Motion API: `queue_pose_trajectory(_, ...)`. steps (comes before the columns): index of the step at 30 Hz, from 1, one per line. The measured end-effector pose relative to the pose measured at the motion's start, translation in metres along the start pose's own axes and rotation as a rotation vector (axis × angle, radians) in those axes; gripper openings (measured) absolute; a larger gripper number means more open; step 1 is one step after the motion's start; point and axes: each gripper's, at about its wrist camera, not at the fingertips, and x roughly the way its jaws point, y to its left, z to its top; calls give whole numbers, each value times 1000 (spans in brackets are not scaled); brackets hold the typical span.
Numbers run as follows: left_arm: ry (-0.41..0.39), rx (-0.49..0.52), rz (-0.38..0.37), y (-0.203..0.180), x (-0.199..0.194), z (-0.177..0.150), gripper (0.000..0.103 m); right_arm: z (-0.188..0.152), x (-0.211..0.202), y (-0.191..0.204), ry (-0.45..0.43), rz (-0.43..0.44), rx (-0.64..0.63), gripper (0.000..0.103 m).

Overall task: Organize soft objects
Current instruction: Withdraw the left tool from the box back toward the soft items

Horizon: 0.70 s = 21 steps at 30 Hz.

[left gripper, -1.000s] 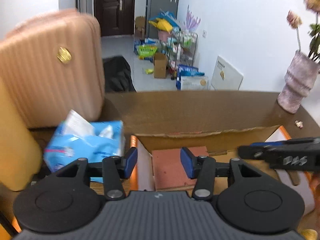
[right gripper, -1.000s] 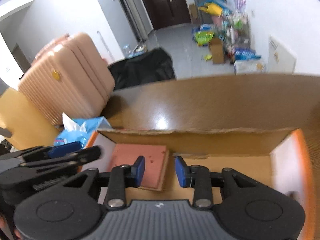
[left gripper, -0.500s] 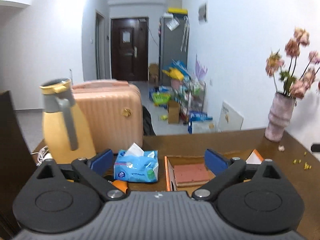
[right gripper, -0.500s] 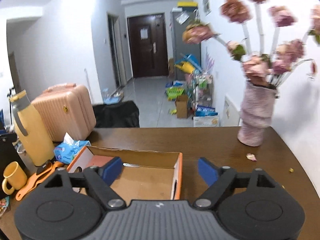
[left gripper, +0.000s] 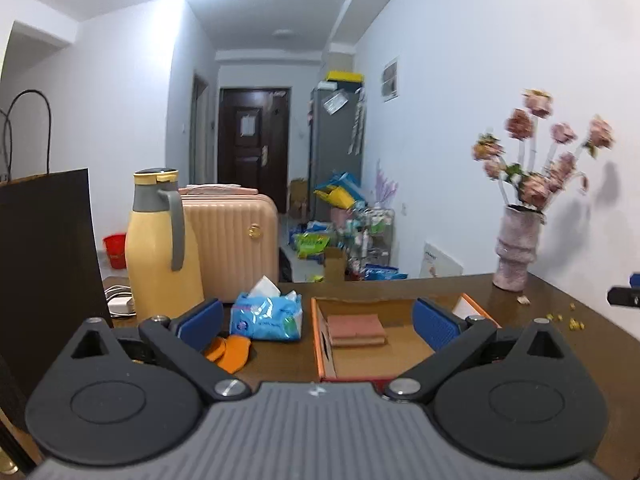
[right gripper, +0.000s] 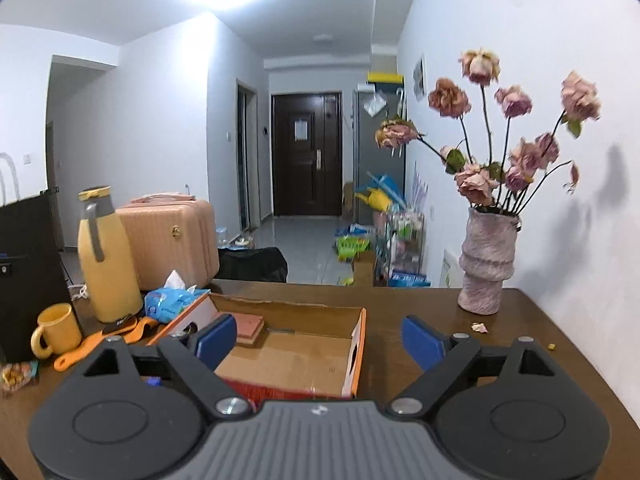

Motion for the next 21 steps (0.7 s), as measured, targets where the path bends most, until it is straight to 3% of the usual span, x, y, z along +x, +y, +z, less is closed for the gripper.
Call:
queue_pose_trajectory(4, -36, 53, 2, -10, -27, -51, 103, -44, -38, 16, -58, -17, -29, 97)
queue_pose_trajectory(11, -73, 31, 11, -21, -79, -125, 103, -124, -94, 34, -85, -50, -52, 99)
queue_pose_trajectory(18, -82, 25, 66, -29, -121, -175, 103, -187, -133, 49, -115, -55, -24, 103)
queue_pose_trajectory(21, -77, 28, 52, -31, -129, -191, 103, -208, -138, 56, -130, -48, -9, 103)
